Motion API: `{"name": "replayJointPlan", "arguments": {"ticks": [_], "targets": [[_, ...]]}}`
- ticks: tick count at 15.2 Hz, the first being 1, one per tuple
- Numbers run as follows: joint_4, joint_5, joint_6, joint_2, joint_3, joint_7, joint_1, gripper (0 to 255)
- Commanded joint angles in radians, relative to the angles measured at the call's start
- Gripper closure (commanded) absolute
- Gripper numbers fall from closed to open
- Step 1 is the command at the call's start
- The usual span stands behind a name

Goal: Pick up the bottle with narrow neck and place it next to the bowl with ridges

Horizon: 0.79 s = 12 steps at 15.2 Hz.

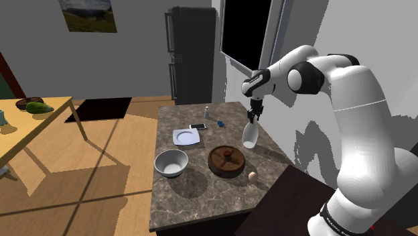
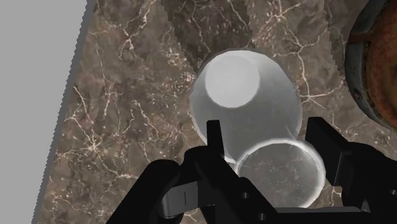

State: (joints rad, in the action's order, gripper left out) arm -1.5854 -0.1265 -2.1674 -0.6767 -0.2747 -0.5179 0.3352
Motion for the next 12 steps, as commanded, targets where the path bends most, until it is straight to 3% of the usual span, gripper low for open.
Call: {"name": "replayJointPlan", "arguments": {"ticks": [1, 12], "targets": [[0.000, 0.000, 0.000, 0.000, 0.000, 0.000, 0.000, 255], [0.020, 0.016, 0.085, 0.066, -0.012, 0.005, -0.008, 255]]}}
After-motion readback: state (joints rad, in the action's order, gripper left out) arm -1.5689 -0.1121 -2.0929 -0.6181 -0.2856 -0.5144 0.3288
